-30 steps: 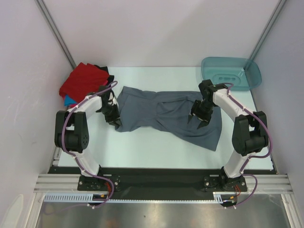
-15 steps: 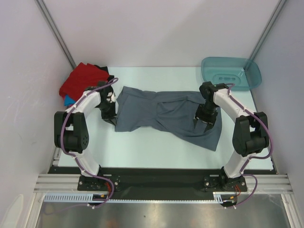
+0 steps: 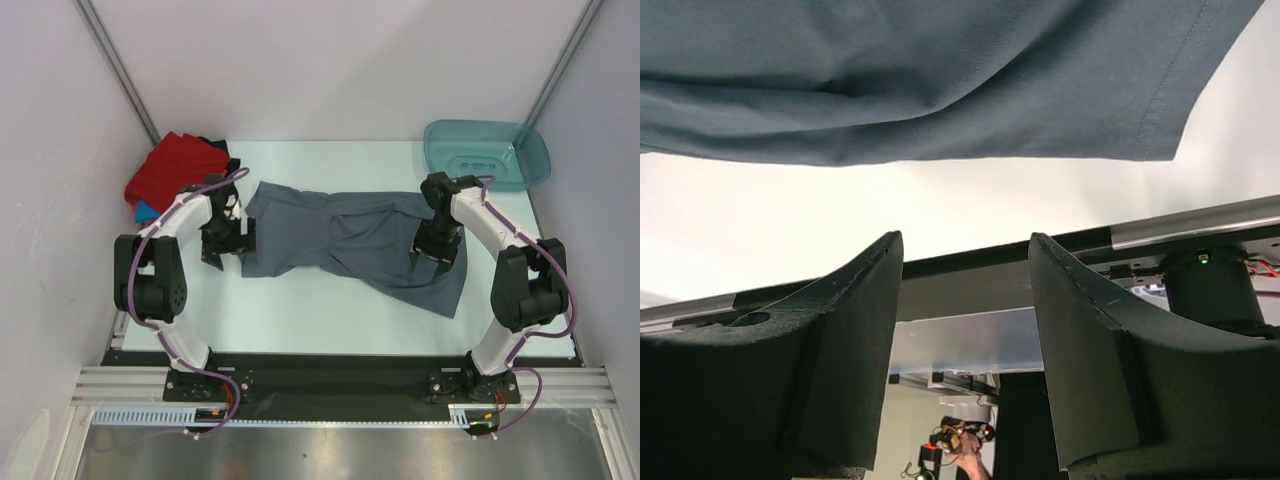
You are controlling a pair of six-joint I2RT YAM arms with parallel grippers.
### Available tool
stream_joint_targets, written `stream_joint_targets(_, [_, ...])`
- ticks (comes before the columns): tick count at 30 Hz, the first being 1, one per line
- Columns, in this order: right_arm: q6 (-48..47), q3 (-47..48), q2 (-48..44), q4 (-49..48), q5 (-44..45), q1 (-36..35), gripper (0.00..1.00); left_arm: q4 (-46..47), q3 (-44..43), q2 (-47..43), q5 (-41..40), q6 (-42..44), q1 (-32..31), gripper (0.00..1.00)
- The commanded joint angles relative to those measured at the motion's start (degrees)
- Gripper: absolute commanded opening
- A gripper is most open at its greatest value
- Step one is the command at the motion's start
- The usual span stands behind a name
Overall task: Fold and stack the t-shirts
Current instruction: Fold the tshirt
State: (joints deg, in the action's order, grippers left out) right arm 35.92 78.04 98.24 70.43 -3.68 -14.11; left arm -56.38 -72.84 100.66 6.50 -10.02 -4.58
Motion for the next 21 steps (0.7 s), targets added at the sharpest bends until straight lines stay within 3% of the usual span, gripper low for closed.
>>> stream_joint_targets(1, [-0.8, 0.1, -1.9, 0.1, -0.8, 0.1, 0.58, 3.1, 0.2, -1.3, 1.7, -0.9, 0.2, 1.00])
stream_joint_targets(12, [-1.0, 0.0, -2.3, -0.1, -1.2, 0.1, 0.59, 9.4, -1.3, 2.6, 9.4, -3.9, 0.2, 1.00])
stream_joint_targets(15, [-1.3, 0.0, -2.1, -0.2, -1.4, 0.1, 0.59, 10.1, -1.1, 3.3, 10.3, -4.5, 0.3, 0.88])
stream_joint_targets(17, [-1.3, 0.0, -1.9, -0.4, -1.6, 0.2, 0.59, 10.2, -1.1, 3.5, 10.5, -4.9, 0.2, 0.75])
stream_joint_targets(20, [-1.4, -0.1, -1.7, -0.6, -1.7, 0.2, 0.59, 10.1, -0.4, 3.0, 10.7, -5.1, 0.2, 0.51])
stream_joint_targets(21, [-1.6, -0.1, -1.6, -0.6, -1.8, 0.1, 0.59, 9.8, -0.4, 2.8, 10.6, -5.1, 0.2, 0.36])
